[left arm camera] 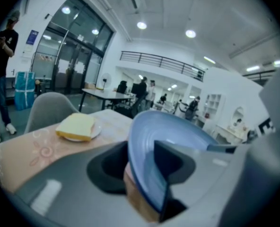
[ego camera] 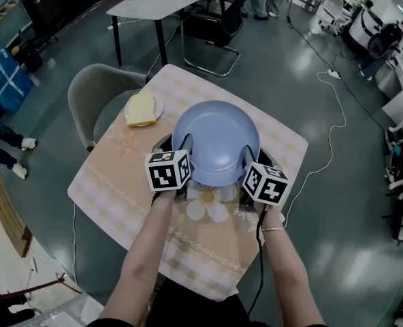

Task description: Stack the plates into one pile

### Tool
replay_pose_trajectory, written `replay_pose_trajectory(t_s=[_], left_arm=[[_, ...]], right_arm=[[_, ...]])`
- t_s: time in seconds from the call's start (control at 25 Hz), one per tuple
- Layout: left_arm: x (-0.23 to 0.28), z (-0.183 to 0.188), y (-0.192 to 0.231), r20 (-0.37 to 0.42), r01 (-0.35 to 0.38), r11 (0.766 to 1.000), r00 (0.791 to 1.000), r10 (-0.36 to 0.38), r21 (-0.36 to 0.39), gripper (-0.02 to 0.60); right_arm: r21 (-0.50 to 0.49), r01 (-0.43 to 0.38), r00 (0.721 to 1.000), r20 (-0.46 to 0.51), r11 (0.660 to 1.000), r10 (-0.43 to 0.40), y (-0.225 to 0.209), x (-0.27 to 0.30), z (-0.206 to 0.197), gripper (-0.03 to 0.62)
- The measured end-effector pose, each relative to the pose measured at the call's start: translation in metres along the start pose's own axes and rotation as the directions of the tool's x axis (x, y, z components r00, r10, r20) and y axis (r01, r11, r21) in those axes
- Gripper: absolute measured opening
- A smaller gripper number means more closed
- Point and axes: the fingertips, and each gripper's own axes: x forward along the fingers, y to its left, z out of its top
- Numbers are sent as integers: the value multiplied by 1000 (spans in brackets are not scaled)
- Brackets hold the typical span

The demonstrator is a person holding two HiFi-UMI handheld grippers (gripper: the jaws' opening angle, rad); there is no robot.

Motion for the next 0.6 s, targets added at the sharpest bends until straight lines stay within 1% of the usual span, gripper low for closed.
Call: replay_pose_trajectory(t_s=[0.28, 0.6], left_arm=[[33, -3, 12, -36, 12, 1000, 999, -12, 4, 170], [56, -7, 20, -64, 14, 1000, 998, -13, 7, 170]], right_arm=[[0, 22, 999, -30, 1000, -22, -5, 30, -4, 115], [-6, 27, 998, -50, 1000, -27, -10, 52, -9, 118]])
